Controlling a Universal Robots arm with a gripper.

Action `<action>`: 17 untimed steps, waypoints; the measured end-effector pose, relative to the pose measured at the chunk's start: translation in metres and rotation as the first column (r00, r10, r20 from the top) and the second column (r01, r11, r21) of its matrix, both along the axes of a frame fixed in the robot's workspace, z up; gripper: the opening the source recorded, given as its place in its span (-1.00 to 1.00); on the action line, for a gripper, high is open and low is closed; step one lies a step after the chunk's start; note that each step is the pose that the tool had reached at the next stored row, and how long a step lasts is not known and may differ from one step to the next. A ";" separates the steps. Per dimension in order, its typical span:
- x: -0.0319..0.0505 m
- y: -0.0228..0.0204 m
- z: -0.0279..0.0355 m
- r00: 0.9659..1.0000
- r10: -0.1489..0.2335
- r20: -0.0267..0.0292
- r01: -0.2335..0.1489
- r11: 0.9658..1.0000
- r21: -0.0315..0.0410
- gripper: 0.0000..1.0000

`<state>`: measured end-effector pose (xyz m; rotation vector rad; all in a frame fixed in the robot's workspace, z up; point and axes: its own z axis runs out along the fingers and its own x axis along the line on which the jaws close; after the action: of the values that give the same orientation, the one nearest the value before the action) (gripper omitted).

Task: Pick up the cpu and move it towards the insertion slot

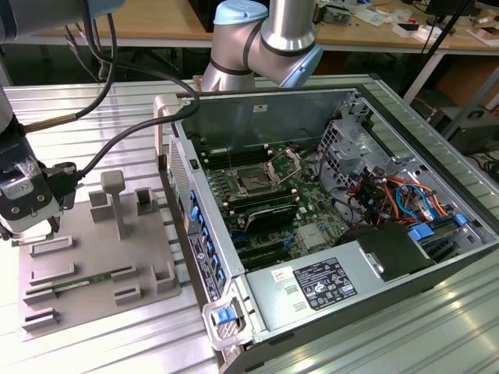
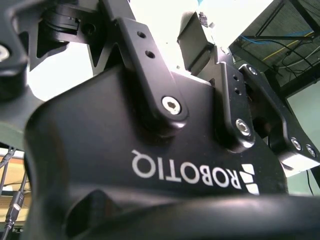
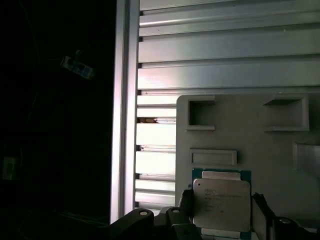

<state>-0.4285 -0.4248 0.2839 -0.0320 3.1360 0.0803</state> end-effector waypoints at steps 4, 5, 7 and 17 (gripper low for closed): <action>0.0000 0.0000 0.0013 1.000 0.000 0.000 0.000 1.000 0.000 0.08; 0.0000 0.0000 0.0015 1.000 0.000 0.000 0.000 1.000 0.000 0.08; 0.0000 0.0000 0.0020 1.000 0.000 0.000 0.000 1.000 0.000 0.08; 0.0000 0.0000 0.0047 1.000 0.000 0.000 0.000 1.000 0.000 0.08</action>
<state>-0.4285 -0.4248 0.2886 -0.0321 3.1360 0.0803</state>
